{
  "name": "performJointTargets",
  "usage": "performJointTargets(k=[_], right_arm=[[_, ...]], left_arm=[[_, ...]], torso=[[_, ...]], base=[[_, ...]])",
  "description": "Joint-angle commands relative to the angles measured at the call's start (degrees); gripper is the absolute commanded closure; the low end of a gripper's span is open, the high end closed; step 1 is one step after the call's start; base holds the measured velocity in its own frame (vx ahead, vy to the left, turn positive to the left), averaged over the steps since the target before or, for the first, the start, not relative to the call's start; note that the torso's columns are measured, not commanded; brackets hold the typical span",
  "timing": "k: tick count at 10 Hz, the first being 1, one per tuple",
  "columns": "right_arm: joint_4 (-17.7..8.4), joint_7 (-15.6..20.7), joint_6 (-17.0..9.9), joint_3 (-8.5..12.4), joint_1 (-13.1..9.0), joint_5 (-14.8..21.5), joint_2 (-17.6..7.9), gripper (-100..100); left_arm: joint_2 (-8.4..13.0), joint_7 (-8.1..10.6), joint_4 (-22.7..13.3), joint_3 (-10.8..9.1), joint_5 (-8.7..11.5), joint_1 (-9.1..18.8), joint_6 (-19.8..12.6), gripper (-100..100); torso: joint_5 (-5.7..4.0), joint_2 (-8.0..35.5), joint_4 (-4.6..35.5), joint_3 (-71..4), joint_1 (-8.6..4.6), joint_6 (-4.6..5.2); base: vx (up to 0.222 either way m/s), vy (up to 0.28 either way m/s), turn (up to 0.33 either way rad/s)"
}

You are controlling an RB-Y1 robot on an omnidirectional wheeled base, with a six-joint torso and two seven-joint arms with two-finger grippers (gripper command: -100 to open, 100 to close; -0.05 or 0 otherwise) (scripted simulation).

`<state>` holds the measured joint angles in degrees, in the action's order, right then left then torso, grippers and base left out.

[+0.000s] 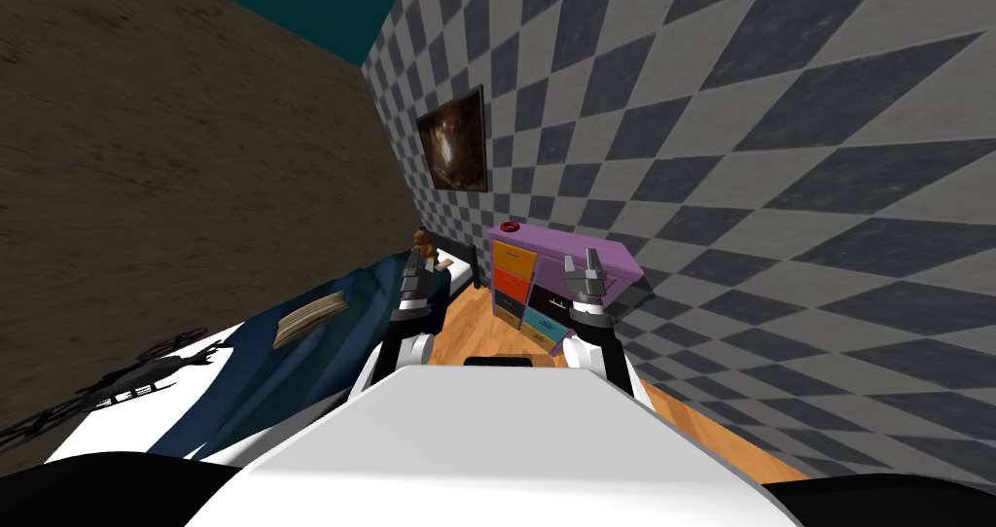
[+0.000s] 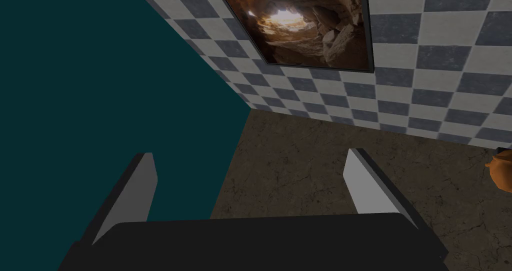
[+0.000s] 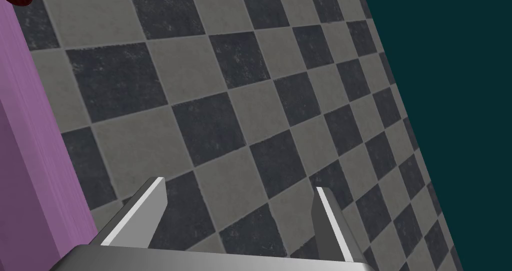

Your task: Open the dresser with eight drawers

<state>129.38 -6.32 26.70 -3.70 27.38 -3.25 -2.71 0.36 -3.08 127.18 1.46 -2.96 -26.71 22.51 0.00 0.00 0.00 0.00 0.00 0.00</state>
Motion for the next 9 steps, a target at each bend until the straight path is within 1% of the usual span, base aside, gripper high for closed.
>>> performJointTargets(k=[1,3,9], right_arm=[[0.0,0.0,0.0,0.0,0.0,0.0,0.0,0],[0.0,0.0,0.0,0.0,0.0,0.0,0.0,0],[0.0,0.0,0.0,0.0,0.0,0.0,0.0,0]], left_arm=[[0.0,0.0,0.0,0.0,0.0,0.0,0.0,0],[0.0,0.0,0.0,0.0,0.0,0.0,0.0,0],[0.0,0.0,0.0,0.0,0.0,0.0,0.0,0]], torso=[[0.0,2.3,2.3,-4.7,0.0,0.0],[0.0,10.0,10.1,-20.1,0.0,0.0],[0.0,35.4,35.4,-70.7,0.0,0.0]], base=[[0.0,0.0,0.0],[0.0,0.0,0.0],[0.0,0.0,0.0]])
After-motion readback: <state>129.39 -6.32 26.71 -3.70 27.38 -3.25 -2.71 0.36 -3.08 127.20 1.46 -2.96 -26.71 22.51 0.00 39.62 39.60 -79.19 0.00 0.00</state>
